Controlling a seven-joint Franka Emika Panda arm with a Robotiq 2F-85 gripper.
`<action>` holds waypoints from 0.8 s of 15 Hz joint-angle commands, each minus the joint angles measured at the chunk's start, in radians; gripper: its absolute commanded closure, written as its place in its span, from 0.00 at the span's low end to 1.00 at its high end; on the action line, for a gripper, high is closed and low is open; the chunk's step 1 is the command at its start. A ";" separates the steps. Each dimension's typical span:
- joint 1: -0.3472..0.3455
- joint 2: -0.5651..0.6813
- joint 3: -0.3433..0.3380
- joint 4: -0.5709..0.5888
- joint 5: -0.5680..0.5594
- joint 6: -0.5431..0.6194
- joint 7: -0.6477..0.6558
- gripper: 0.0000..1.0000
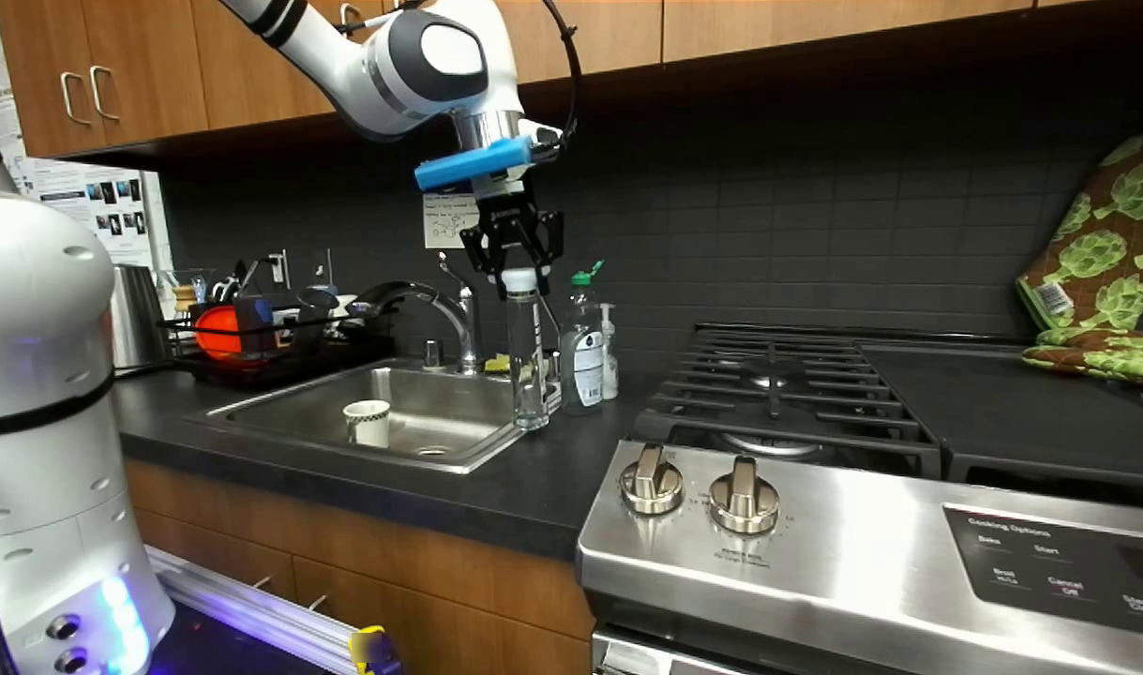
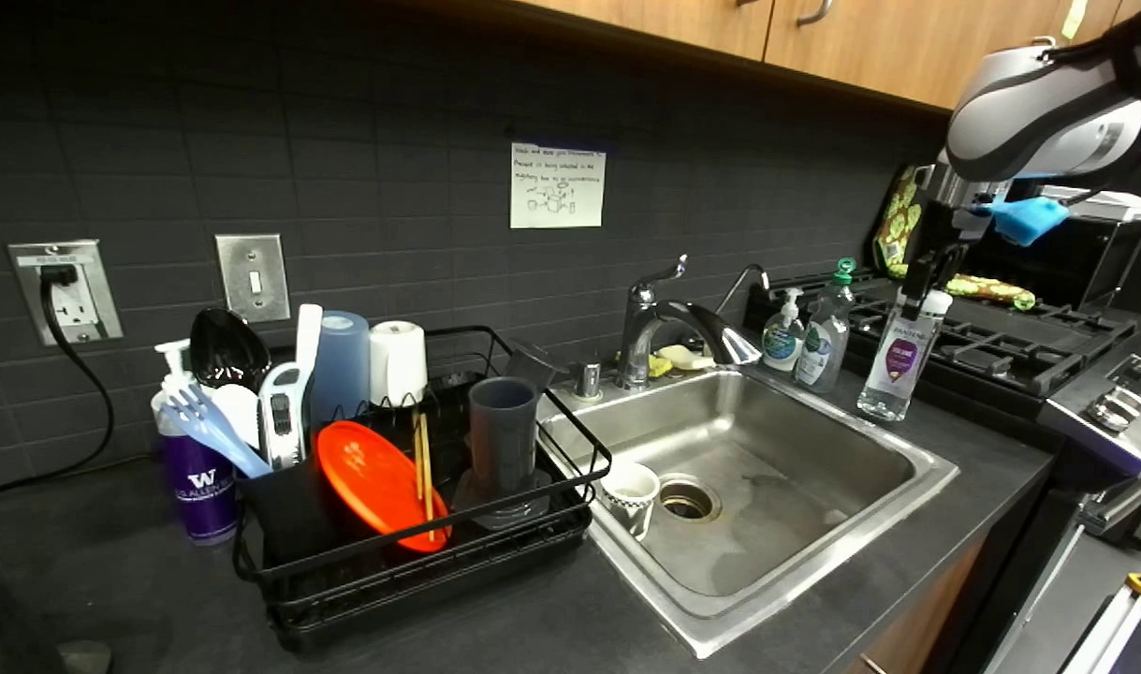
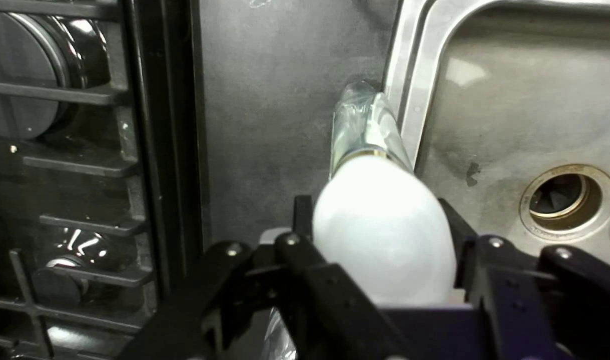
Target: Move the water bottle to the left
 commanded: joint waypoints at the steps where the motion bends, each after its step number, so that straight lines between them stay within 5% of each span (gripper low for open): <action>1: -0.011 -0.093 0.053 -0.025 -0.012 -0.044 0.049 0.68; 12: 0.058 -0.270 0.156 -0.108 0.035 -0.161 0.109 0.68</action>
